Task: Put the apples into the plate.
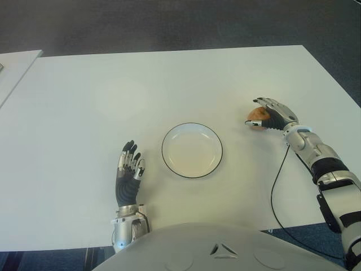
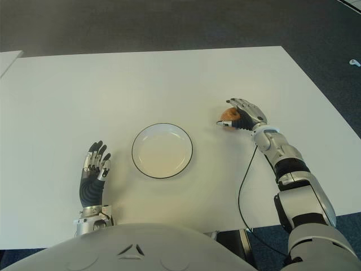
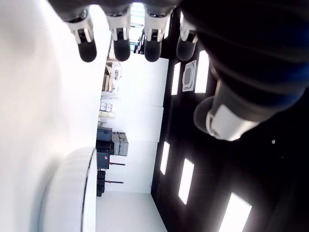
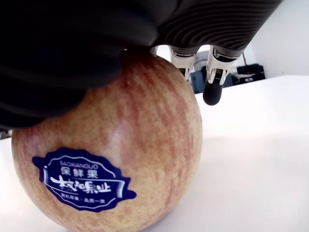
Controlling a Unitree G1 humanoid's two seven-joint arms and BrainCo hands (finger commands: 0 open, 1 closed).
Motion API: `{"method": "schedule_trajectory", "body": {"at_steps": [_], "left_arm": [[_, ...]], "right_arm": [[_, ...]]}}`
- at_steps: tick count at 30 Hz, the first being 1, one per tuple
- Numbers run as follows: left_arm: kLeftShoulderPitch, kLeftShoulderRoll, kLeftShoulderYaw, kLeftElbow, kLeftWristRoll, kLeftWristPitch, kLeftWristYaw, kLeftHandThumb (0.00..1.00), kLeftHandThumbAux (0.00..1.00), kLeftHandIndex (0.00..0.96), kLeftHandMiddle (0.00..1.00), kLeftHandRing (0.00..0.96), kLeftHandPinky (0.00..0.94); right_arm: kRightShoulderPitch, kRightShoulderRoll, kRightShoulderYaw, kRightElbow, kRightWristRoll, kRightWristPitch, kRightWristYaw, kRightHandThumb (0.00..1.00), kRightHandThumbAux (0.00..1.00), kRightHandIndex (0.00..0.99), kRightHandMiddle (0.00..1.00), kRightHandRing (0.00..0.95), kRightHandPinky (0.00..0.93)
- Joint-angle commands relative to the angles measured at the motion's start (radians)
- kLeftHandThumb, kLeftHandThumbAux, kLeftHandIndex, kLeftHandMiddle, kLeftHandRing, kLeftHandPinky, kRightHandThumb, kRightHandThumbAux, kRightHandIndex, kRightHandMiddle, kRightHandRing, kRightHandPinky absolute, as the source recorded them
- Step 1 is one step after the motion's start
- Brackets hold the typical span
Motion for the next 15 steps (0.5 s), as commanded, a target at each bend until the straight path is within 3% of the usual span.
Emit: {"method": "schedule_trajectory", "body": {"at_steps": [1,15], "left_arm": [[0.004,-0.019,-0.003,0.052,-0.05,0.033,-0.028,0.217,0.68,0.0,0.0,0.0,0.0],[-0.001,-0.024,0.008,0.061,-0.046,0.036,-0.021,0.219,0.694,0.0,0.0,0.0,0.0]], "right_arm": [[-0.014,0.045,0.036,0.079,-0.008,-0.006,-0.019,0.257,0.286,0.0,0.0,0.0,0.017],[-0.023,0.067,0.072,0.144,0.002,-0.042,-0.048,0.254,0.286,0.0,0.0,0.0,0.02]]}}
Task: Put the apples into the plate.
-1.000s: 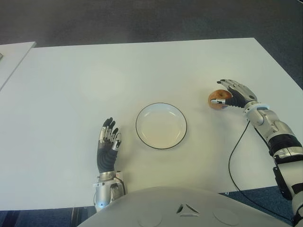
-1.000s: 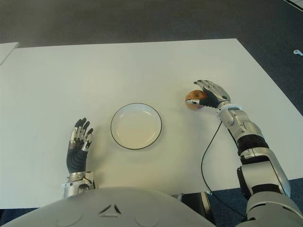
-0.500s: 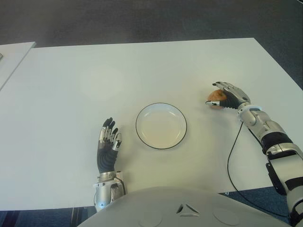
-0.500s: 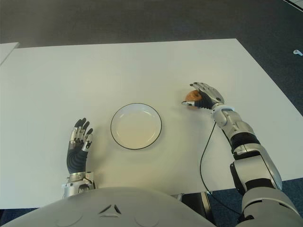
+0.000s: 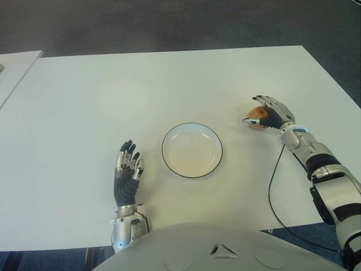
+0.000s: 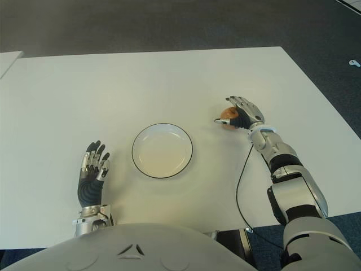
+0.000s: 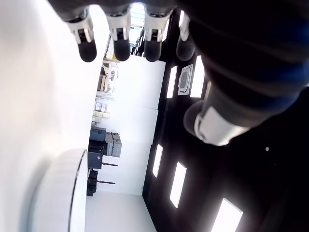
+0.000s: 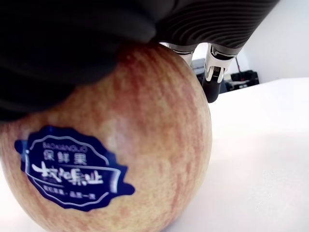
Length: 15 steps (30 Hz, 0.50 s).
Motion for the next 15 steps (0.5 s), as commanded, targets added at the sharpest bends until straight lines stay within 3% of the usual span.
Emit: {"method": "schedule_trajectory", "body": {"at_steps": [1,15], "left_arm": [[0.007,-0.024,0.006,0.043,0.019,0.042,0.012,0.221,0.691,0.0,0.0,0.0,0.0],[0.023,-0.033,-0.012,0.002,-0.029,0.072,-0.009,0.249,0.674,0.0,0.0,0.0,0.0]], "right_arm": [[0.022,0.037,0.033,0.028,-0.003,-0.012,0.021,0.256,0.288,0.0,0.0,0.0,0.021],[0.019,0.075,0.046,0.079,0.0,0.006,-0.023,0.308,0.345,0.0,0.0,0.0,0.082]]}}
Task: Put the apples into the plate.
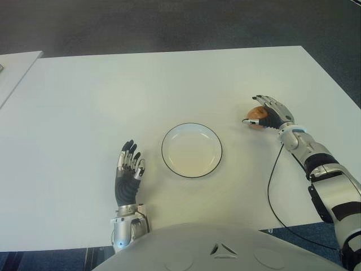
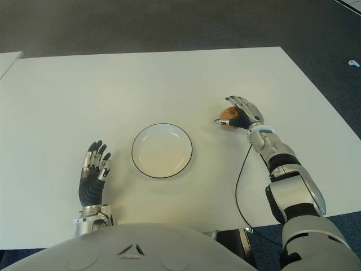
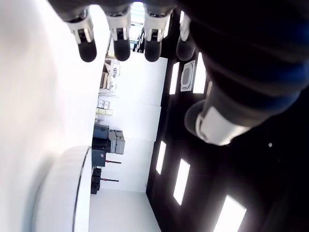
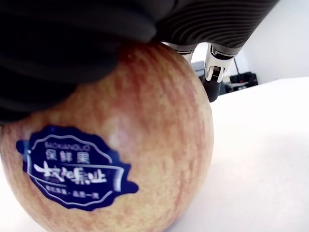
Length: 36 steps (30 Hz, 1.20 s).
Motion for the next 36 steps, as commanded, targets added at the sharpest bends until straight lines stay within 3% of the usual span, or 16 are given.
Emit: {"method": "schedule_trajectory", "body": {"at_steps": [1,9,21,29,32,36], "left_arm": [[0.023,-0.031,-0.009,0.022,-0.033,0.047,-0.013,0.249,0.678,0.0,0.0,0.0,0.0],[0.033,-0.025,-0.018,0.017,-0.045,0.043,-0.03,0.194,0.749,0.0,0.0,0.0,0.0],[0.033,-0.023,-0.014,0.016,-0.027,0.033,-0.031,0.147,0.787,0.0,0.0,0.0,0.0],[0.027,-0.028,-0.015,0.022,-0.031,0.015,-0.038,0.143,0.81,0.0,0.0,0.0,0.0],[0.026,-0.028,-0.015,0.025,-0.027,0.014,-0.036,0.13,0.815,0.0,0.0,0.0,0.0],[0.024,-0.026,-0.011,0.035,-0.01,0.007,-0.029,0.126,0.816,0.0,0.0,0.0,0.0]], "right_arm": [[0.039,0.053,0.029,0.035,-0.001,0.01,0.01,0.322,0.355,0.0,0.0,0.01,0.108],[0.044,0.062,0.021,0.048,0.02,0.031,-0.045,0.403,0.39,0.03,0.071,0.125,0.24],[0.045,0.064,0.023,0.066,0.028,0.034,-0.099,0.516,0.45,0.084,0.165,0.221,0.285],[0.041,0.059,0.035,0.068,0.021,0.033,-0.131,0.586,0.521,0.203,0.223,0.254,0.303],[0.04,0.056,0.042,0.067,0.018,0.029,-0.151,0.676,0.657,0.362,0.303,0.318,0.363],[0.039,0.056,0.047,0.069,0.016,0.025,-0.176,0.703,0.692,0.407,0.344,0.352,0.381]]}}
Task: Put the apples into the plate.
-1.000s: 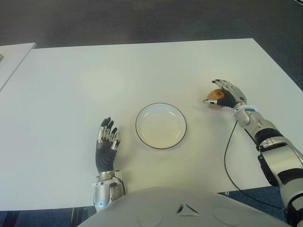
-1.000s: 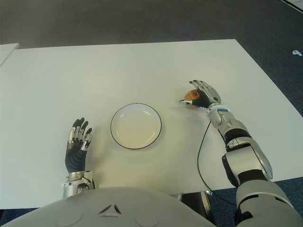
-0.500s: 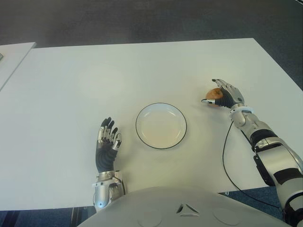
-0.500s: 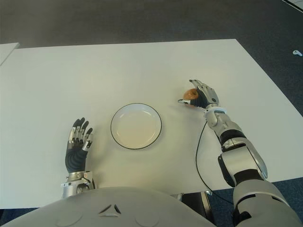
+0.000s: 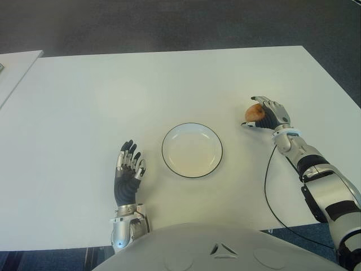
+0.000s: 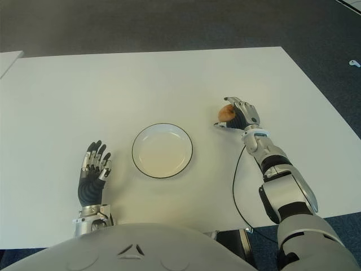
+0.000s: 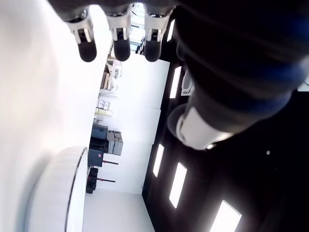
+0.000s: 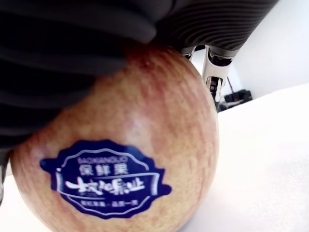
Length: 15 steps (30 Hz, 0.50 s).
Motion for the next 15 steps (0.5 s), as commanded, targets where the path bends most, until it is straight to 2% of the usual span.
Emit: {"method": "schedule_trajectory", "body": {"at_steps": [1,2,5,11,15], "left_arm": [[0.021,-0.025,-0.003,0.039,0.023,0.017,0.003,0.126,0.816,0.0,0.0,0.0,0.0],[0.022,-0.025,-0.003,0.038,0.026,0.017,0.004,0.126,0.815,0.0,0.0,0.0,0.0],[0.03,-0.026,-0.005,0.023,0.04,0.03,0.014,0.125,0.818,0.0,0.0,0.0,0.0],[0.036,-0.029,-0.005,0.008,0.059,0.045,0.024,0.125,0.82,0.0,0.0,0.0,0.0],[0.034,-0.032,-0.006,0.006,0.046,0.047,0.02,0.126,0.827,0.0,0.0,0.0,0.0]], "right_arm": [[0.036,0.02,0.024,0.026,-0.019,0.005,-0.013,0.708,0.696,0.413,0.359,0.366,0.392],[0.035,0.02,0.026,0.027,-0.02,0.005,-0.022,0.756,0.688,0.432,0.388,0.391,0.415],[0.032,0.022,0.03,0.031,-0.023,0.004,-0.048,0.814,0.679,0.436,0.436,0.454,0.471],[0.025,0.023,0.04,0.039,-0.023,0.013,-0.064,0.838,0.68,0.402,0.481,0.563,0.539],[0.022,0.022,0.043,0.039,-0.021,0.018,-0.066,0.924,0.665,0.393,0.47,0.527,0.516]]}}
